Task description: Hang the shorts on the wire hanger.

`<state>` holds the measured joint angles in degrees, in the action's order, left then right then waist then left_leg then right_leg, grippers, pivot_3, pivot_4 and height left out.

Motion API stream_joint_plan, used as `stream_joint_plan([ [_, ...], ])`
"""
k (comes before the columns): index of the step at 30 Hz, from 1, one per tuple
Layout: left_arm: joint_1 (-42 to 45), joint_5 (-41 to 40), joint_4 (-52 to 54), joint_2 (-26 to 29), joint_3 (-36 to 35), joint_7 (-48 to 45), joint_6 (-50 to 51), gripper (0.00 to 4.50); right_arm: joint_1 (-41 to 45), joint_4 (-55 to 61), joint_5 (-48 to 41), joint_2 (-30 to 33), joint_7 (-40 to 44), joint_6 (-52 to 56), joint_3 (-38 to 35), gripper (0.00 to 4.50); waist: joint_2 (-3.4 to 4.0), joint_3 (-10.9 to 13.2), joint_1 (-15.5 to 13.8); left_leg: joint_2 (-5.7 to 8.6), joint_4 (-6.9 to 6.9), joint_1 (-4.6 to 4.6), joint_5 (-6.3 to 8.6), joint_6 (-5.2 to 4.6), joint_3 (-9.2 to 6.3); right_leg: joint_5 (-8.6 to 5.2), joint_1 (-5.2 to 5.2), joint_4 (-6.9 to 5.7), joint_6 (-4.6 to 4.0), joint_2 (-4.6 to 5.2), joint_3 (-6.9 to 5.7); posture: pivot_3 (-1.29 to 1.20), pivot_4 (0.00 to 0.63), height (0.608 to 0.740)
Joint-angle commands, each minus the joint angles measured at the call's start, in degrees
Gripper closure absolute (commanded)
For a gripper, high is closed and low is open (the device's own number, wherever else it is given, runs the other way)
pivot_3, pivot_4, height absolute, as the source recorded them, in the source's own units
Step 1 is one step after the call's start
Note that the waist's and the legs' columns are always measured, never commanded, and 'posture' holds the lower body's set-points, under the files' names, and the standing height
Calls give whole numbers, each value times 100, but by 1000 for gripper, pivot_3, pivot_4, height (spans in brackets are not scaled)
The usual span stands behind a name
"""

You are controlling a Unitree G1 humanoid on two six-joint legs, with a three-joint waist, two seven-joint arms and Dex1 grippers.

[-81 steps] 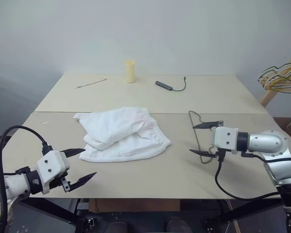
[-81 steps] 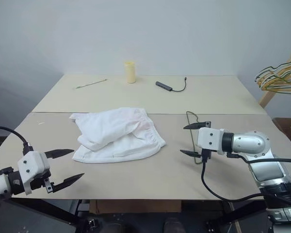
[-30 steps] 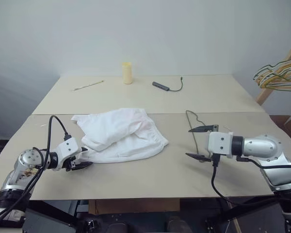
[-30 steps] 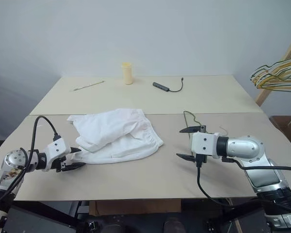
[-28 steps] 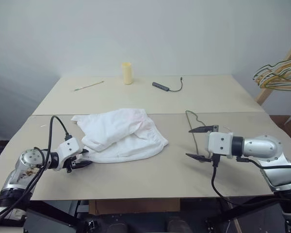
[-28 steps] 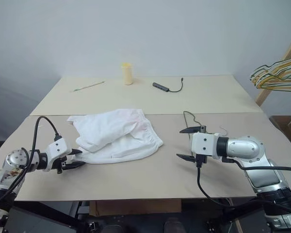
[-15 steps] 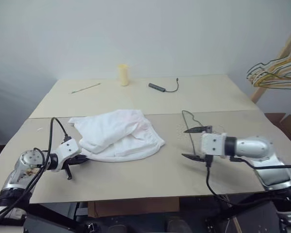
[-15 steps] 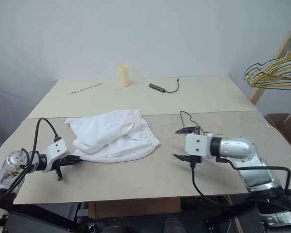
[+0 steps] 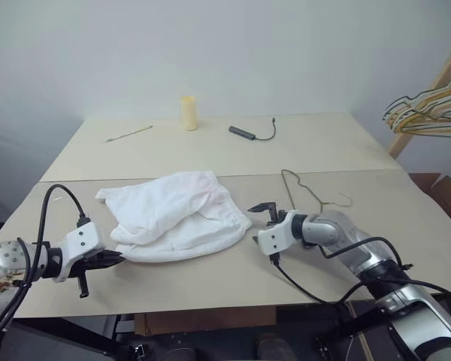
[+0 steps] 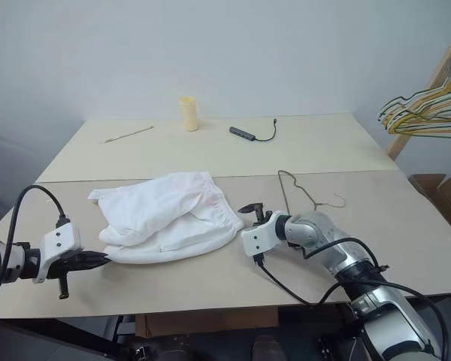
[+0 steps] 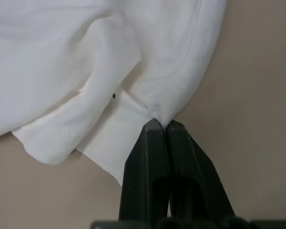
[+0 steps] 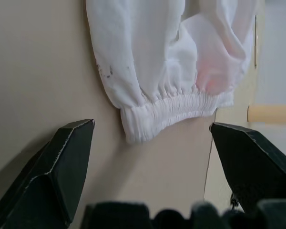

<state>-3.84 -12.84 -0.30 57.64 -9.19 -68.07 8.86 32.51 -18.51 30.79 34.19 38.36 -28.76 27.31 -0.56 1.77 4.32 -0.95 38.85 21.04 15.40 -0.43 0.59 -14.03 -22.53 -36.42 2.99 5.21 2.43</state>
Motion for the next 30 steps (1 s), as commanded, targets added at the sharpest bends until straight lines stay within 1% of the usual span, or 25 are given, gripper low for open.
stream_joint_plan([
  [1, 79, -92, 199, 55, -216, 94, 54, 4476, 331, -265, 68, -86, -162, -427, 73, 0, 0, 0, -6, 0, 0, 1, 0, 0, 0, 0, 0, 2, 0, 0, 0, -48, 0, 740],
  [5, 111, -110, 225, 50, -215, 135, 54, 4476, 626, -749, 358, -275, -352, -668, 290, 0, -1, 0, 4, 0, 0, 1, 0, 0, -1, 1, 0, 0, 0, 1, 0, -51, 0, 740],
  [7, 105, -120, 248, 60, -224, 144, 54, 4500, 733, -1005, 455, -364, -413, -724, 392, 383, -2, -1, 16, -1, 0, -1, 0, 0, -1, 1, 1, -3, -1, 0, 0, -52, 0, 740],
  [9, 85, -131, 277, 68, -241, 143, 58, 4500, 798, -1196, 503, -415, -463, -775, 440, 939, -2, -1, 37, 0, 0, -8, 0, 0, -1, 1, 6, -6, -2, 0, 1, -50, 0, 740],
  [15, -79, -239, 396, 152, -307, -29, 128, 4500, 849, -1488, 489, -454, -500, -925, 499, 3021, -2, -1, 129, 0, -1, -22, 0, 0, -4, 0, 21, -6, -2, 2, 2, -50, 0, 740],
  [19, -108, -178, 386, 123, -337, 44, 77, 4500, 769, -1415, 427, -385, -424, -951, 481, 4478, -3, -1, 142, 0, -1, -24, 0, 0, -12, 0, 21, -9, -2, 1, 3, -49, 0, 740],
  [22, 39, 31, 211, -1, -235, 287, -161, 4500, 567, -1011, 208, -232, -223, -790, 330, 4478, -2, -1, 130, 1, -2, -28, 0, 0, -26, -1, 23, -11, -2, 2, 5, -49, 0, 740],
  [26, 223, 388, 7, -106, -64, 626, -503, 4500, 223, -99, 131, 253, 185, -342, 101, 4478, -4, 0, 85, 6, -2, -25, 0, 0, -34, -2, 23, -12, -1, 7, 2, -63, 0, 740],
  [28, 258, 598, -90, -122, 0, 768, -713, 4500, -118, 759, -186, 657, 636, 54, -175, 4478, -4, 1, 91, 6, -1, -25, 0, 0, -31, -2, 24, -12, 0, 7, 2, -72, 0, 740],
  [30, 166, 617, -36, -54, 27, 675, -824, 4500, -544, 1785, -727, 1130, 1266, 525, -461, 4478, -3, 1, 77, 5, -3, -24, 0, 0, -32, -3, 22, -12, 0, 6, 1, -79, 0, 740],
])
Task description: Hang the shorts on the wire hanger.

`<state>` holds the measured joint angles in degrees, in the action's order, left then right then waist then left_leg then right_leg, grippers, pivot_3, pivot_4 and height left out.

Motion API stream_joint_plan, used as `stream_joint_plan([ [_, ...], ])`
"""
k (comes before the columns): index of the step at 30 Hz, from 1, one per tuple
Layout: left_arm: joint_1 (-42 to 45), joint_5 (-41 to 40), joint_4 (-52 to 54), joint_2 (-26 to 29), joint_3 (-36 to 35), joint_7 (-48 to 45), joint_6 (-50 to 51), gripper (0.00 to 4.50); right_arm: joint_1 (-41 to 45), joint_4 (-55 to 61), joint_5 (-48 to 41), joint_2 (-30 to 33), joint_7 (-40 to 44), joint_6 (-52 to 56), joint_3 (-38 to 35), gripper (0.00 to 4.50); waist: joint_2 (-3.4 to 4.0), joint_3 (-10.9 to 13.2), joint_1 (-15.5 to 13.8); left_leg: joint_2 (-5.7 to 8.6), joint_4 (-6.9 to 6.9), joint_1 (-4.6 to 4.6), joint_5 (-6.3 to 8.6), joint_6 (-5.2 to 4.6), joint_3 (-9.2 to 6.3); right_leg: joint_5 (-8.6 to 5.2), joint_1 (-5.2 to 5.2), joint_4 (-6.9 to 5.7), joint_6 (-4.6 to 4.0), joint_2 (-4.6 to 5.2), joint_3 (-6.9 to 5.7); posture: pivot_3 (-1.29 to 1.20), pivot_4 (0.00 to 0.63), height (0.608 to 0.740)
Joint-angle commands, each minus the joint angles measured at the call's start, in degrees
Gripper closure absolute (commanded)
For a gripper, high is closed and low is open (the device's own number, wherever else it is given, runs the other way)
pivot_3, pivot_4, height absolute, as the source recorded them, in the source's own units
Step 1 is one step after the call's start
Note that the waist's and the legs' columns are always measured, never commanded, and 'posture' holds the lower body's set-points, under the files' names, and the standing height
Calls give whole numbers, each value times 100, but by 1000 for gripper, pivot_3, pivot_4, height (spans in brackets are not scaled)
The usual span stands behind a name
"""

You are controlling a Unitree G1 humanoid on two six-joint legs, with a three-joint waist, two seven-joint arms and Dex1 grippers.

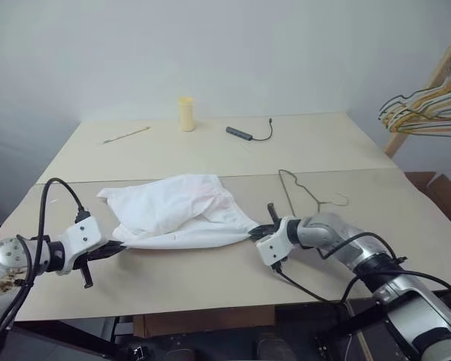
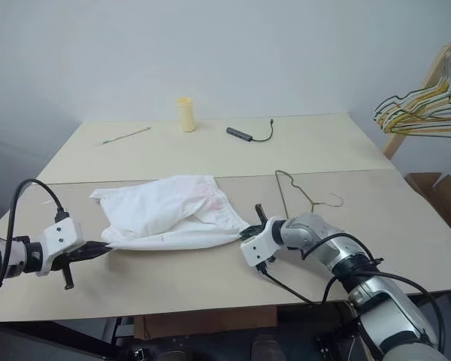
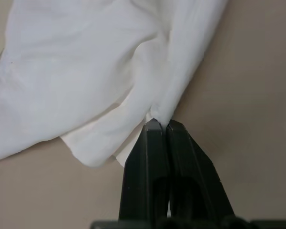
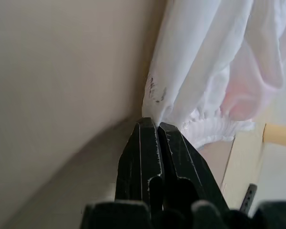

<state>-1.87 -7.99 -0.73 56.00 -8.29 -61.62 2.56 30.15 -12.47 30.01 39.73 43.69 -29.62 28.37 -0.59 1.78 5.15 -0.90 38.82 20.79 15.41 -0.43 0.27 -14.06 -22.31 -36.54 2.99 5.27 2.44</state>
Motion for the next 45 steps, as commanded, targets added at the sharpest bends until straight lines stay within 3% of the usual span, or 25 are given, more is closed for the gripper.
stream_joint_plan([
  [1, -109, 86, 79, 151, -73, -51, -205, 4500, -526, 1698, -967, 791, 1028, 868, -683, 4478, 0, 0, -20, 0, 0, 1, 2, -2, 1, -1, -1, 1, 1, 0, 0, -83, 0, 740],
  [8, -651, -7, 482, 684, -125, -678, -77, 4500, -1283, 3793, -2168, 1193, 1932, 2498, -1042, 4478, -16, 5, 39, -13, 0, -19, 6, -7, 33, -18, 7, -10, 3, -8, -1, -92, 0, 740],
  [13, -53, -26, 489, 405, 53, -329, 35, 4500, -781, 3230, -2133, 613, 1681, 3081, -887, 4478, -36, 18, 26, -14, 2, -40, 6, -6, 40, -41, 19, -15, 28, -7, 0, -94, 0, 740],
  [18, 2799, 1103, -526, -1008, 350, 2243, 324, 4500, 1242, 751, -1117, -815, -364, 3658, -1066, 4478, -80, 49, -105, -5, 18, -48, -18, 1, 36, -11, 31, -24, 23, -9, -1, -79, 0, 740],
  [19, 3273, 1322, -705, -1183, 348, 2715, 291, 4500, 1636, 333, -995, -998, -798, 3721, -1182, 4478, -86, 51, -103, -2, 15, -36, -39, 27, 26, 25, 22, -25, -14, -11, -2, -78, 0, 740],
  [22, 4715, 1535, -1076, -1837, -67, 4428, 269, 4500, 2823, -903, -581, -1273, -2680, 3504, -1567, 4478, -94, 47, -101, 8, 13, 38, -46, 41, 5, 46, -52, -29, -14, -3, -3, -77, 0, 740],
  [24, 5245, 1432, -1102, -2068, -425, 5120, 205, 4500, 3287, -1362, -463, -1302, -3705, 3232, -1820, 4478, -102, 32, -97, 12, 8, 108, -58, 65, -22, 54, -127, -58, -7, 11, -1, -80, 0, 740],
  [26, 5312, 1126, -845, -2110, -791, 5248, -142, 4500, 3422, -1394, -445, -1230, -4469, 2775, -2079, 4478, -100, 30, -32, 18, -3, 167, -87, 123, -22, 60, -205, -66, -2, 19, 10, -82, 0, 740],
  [30, 4418, 436, 7, -1839, -1168, 4448, -493, 4500, 2905, -905, -579, -1061, -4400, 2472, -2138, 4478, -100, 26, 217, 19, -35, 166, -50, 131, -20, 59, -221, -54, -1, 23, 12, -83, 0, 740],
  [34, 3007, -186, 682, -1439, -1442, 3517, -255, 4500, 1652, -103, -662, -799, -3364, 2087, -1645, 4478, -108, 16, 405, 19, -27, 158, -23, 92, -26, 54, -186, -21, 9, 23, 11, -78, 0, 740],
  [39, 462, -376, 1424, -533, -1332, 1687, -151, 4500, -50, 591, -414, 128, -1609, 1217, -489, 4478, -99, 22, 513, 18, 4, 157, 0, 47, -22, 45, -170, -14, 24, 17, 18, -65, 0, 740],
  [41, -412, -104, 1521, -287, -1093, 1247, -393, 4500, -469, 740, -429, 290, -1270, 938, -246, 4478, -96, 36, 501, 12, 6, 129, -4, 41, -18, 37, -150, -11, 10, 10, 24, -66, 0, 740],
  [45, -1382, 390, 1629, 44, -809, 814, -708, 4500, -687, 910, -415, 410, -818, 665, -131, 4478, -95, 97, 449, -7, 0, -56, -11, 29, -2, -32, 22, -16, -9, -10, 16, -65, 0, 740],
])
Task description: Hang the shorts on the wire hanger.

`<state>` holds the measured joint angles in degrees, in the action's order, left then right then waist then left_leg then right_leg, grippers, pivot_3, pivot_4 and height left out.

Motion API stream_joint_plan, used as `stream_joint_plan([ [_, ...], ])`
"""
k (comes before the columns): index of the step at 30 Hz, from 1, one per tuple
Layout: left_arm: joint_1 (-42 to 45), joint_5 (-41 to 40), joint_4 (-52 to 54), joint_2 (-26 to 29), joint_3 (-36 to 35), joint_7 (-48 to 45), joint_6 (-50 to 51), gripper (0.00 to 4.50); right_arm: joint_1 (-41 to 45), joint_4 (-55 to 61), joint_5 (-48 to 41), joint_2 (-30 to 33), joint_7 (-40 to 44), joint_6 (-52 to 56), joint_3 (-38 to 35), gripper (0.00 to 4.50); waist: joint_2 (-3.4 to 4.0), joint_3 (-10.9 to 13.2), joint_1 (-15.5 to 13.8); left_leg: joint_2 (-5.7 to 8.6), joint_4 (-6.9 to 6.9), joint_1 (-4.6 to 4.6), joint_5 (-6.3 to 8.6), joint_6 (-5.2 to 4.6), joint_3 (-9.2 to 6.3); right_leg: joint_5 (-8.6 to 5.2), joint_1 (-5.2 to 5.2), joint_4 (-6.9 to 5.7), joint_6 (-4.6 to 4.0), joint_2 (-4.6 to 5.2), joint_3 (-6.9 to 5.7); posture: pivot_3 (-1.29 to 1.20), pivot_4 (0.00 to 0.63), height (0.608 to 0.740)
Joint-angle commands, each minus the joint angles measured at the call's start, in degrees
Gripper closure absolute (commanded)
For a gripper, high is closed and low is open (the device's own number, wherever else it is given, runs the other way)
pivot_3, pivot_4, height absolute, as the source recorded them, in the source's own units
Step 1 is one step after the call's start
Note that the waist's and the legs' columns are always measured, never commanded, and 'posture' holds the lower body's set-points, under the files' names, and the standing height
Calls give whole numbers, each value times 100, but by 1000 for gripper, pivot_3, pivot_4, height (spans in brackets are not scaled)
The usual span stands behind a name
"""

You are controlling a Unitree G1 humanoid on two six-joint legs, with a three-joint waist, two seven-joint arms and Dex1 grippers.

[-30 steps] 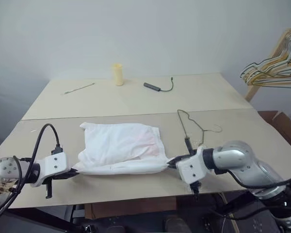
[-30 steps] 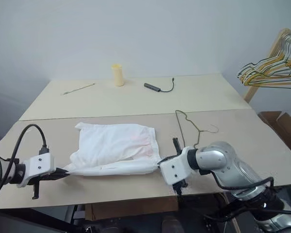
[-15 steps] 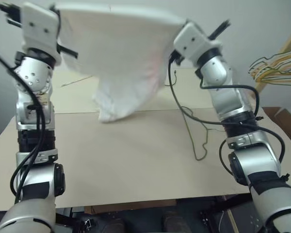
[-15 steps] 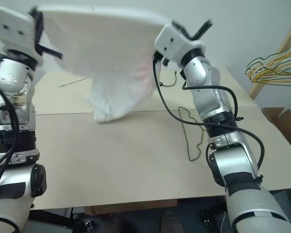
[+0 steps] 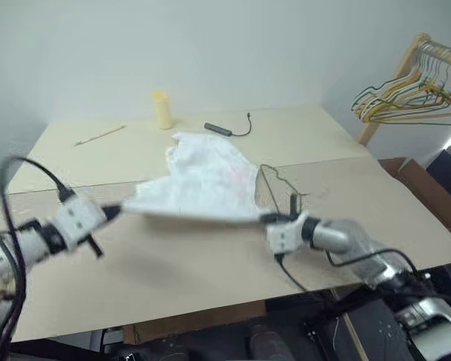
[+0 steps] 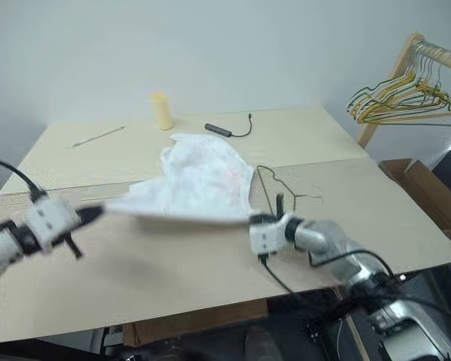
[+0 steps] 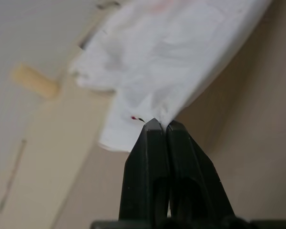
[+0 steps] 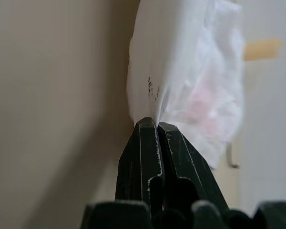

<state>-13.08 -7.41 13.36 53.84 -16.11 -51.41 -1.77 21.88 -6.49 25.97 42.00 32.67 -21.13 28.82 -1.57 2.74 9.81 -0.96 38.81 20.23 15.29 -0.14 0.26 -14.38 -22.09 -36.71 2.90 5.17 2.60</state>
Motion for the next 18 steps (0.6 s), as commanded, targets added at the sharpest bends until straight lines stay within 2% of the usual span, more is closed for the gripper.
stream_joint_plan([
  [1, -468, 356, 360, 365, -30, -337, -126, 4500, 129, 423, -92, 224, 460, -141, -219, 4478, 4, 1, -41, 0, 0, -15, -1, -1, -3, -5, 8, -7, -16, 0, 1, -68, 0, 740],
  [4, -909, 327, 743, 666, -128, -753, 259, 4500, 84, 710, -398, 457, 1081, -59, -296, 4478, -4, -4, -128, -7, 0, -44, -3, -2, -9, -5, 27, -13, -18, -7, 2, -68, 0, 740],
  [6, -1264, 231, 1066, 940, -281, -1176, 562, 4500, 60, 878, -561, 690, 1485, -84, -335, 4478, -5, -4, -176, -7, -1, -34, -4, -3, -5, 15, 17, -13, 16, -7, 3, -72, 0, 740],
  [8, -1673, 132, 1387, 1140, -543, -1617, 863, 4500, 90, 1019, -773, 878, 1795, -83, -414, 4478, -5, -6, -239, -4, -2, -7, -2, -2, -3, 16, -4, -11, 13, -5, 3, -72, 0, 740],
  [12, -1972, 76, 1628, 1202, -793, -1895, 1205, 4500, 81, 1373, -1253, 1152, 2387, 118, -527, 4478, -3, -5, -311, -3, -6, 2, 23, -13, -2, 16, -14, -8, -12, -3, 3, -71, 0, 740],
  [18, -1966, 63, 1779, 1146, -676, -1945, 1569, 4500, -108, 1939, -1826, 1564, 3178, 377, -586, 4478, -3, -5, -436, -3, -6, 2, 31, -15, 25, 6, -11, -4, -14, -3, -5, -70, 0, 740],
])
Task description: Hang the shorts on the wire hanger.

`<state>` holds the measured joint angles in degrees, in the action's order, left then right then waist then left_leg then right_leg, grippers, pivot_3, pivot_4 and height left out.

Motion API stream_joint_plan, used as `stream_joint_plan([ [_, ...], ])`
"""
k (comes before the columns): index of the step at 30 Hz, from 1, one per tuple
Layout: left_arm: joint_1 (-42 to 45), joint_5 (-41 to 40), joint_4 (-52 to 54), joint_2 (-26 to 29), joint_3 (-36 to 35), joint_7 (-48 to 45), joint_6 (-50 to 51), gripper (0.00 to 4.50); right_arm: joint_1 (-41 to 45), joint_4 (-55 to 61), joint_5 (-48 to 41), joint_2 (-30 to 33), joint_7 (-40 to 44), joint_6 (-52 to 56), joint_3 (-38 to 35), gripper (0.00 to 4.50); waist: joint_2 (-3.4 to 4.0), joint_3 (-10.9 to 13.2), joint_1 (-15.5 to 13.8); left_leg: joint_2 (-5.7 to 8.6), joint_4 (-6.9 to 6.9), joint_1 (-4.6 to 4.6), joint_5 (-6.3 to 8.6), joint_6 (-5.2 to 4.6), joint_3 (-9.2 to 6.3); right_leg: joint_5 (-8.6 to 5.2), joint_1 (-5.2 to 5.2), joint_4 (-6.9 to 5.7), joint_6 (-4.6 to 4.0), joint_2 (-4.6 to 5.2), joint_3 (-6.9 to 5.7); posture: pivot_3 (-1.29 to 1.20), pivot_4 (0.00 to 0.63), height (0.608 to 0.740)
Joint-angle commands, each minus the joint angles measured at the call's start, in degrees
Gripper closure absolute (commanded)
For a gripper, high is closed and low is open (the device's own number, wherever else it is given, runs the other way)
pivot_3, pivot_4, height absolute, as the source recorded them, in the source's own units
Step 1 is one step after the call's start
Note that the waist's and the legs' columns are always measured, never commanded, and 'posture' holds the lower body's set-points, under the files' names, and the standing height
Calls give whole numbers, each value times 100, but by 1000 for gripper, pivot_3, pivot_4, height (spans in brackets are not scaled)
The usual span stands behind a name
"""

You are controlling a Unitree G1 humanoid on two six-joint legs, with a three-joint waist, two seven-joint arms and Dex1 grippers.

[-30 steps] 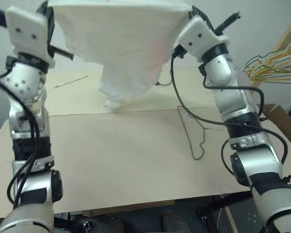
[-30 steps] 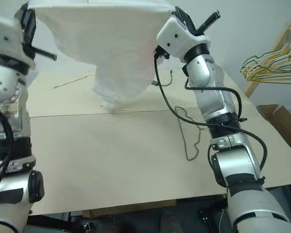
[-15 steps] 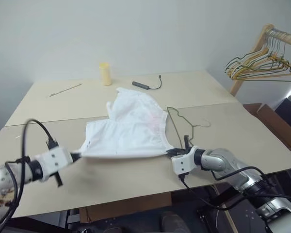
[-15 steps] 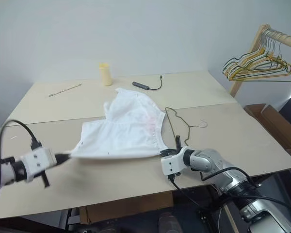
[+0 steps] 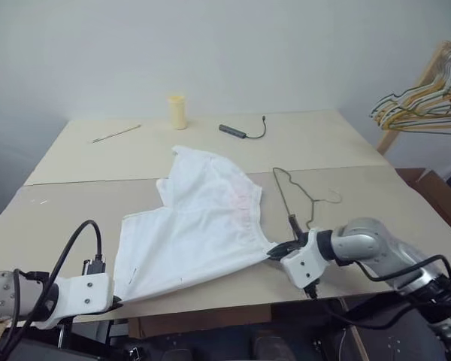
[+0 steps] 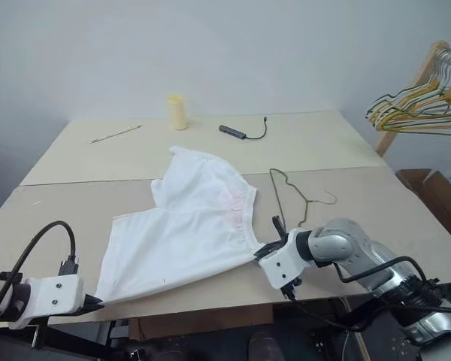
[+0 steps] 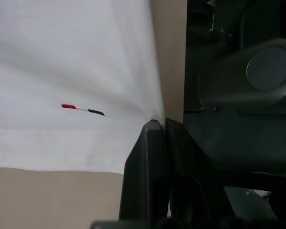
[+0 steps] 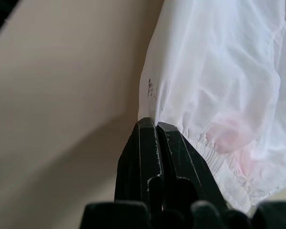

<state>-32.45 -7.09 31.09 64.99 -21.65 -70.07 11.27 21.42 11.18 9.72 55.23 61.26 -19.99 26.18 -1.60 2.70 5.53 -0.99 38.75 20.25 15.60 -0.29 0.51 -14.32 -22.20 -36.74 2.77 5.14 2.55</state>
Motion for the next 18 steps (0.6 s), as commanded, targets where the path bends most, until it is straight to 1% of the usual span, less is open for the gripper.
stream_joint_plan([
  [1, -52, -50, 81, 35, -158, -154, 353, 4500, -106, 219, -167, 266, 330, 262, -335, 4478, -1, 0, -13, -2, 0, -1, 0, 0, 4, -2, 0, -1, -2, -1, -2, -71, 0, 740],
  [5, 78, -81, 83, 63, -91, -180, 509, 4500, -231, 208, -191, 196, 317, 253, -375, 4478, 0, -1, -34, -2, 2, -3, 0, 0, 8, -16, 1, -2, 15, -1, -2, -70, 0, 740],
  [6, 100, -94, 43, 86, -79, -232, 468, 4500, -243, 194, -199, 209, 356, 240, -367, 4253, 0, -1, -42, -2, 2, -3, 0, 0, 9, -16, 1, -2, 15, -1, -2, -72, 0, 740],
  [9, 167, -212, -18, 140, -170, -434, 424, 3814, -213, 83, -113, 237, 403, 188, -373, 3452, 0, 0, -60, -2, 2, -3, 0, 0, 10, -15, 0, -1, 11, -3, -2, -76, 0, 740],
  [10, 185, -240, -39, 151, -223, -492, 411, 3488, -232, 94, -221, 293, 511, 196, -403, 3050, 0, 0, -62, -1, 2, -1, 0, 0, 12, -14, -1, -1, 9, -2, -1, -76, 0, 740],
  [11, 196, -256, -75, 166, -291, -555, 391, 3203, -276, 153, -431, 374, 655, 265, -474, 2733, 0, 0, -68, -1, 2, -1, 0, 0, 12, -13, -1, -1, 7, -2, -2, -77, 0, 740],
  [12, 203, -255, -113, 175, -357, -611, 366, 2835, -320, 209, -628, 438, 782, 343, -554, 2282, -1, 0, -76, -1, 2, 0, 0, 0, 12, -12, -2, -1, 5, -1, -2, -77, 0, 740],
  [14, 198, -281, -218, 203, -586, -790, 322, 2196, -384, 299, -1193, 575, 1024, 577, -823, 1611, -1, 0, -111, -1, 1, 0, 0, 0, 12, -12, -1, 0, 3, -1, -2, -79, 0, 740],
  [15, 225, -343, -261, 194, -733, -877, 321, 1916, -358, 265, -1370, 488, 908, 746, -1016, 1305, -1, 0, -116, -1, 1, 0, 1, 0, 12, -12, -1, 0, 2, -1, -2, -79, 0, 740],
  [16, 313, -493, -292, 148, -856, -938, 343, 1551, -275, 229, -1506, 326, 695, 1064, -1194, 906, -1, 0, -118, -3, 1, -2, 1, 0, 14, -13, -1, -1, 2, -2, -2, -83, 0, 740],
  [18, 618, -898, -305, -5, -977, -934, 451, 877, -76, 119, -1492, -17, 207, 1676, -1439, 167, -3, -1, -121, -8, 4, -7, 0, 0, 15, -15, 1, -4, 5, -6, -2, -84, 0, 740],
])
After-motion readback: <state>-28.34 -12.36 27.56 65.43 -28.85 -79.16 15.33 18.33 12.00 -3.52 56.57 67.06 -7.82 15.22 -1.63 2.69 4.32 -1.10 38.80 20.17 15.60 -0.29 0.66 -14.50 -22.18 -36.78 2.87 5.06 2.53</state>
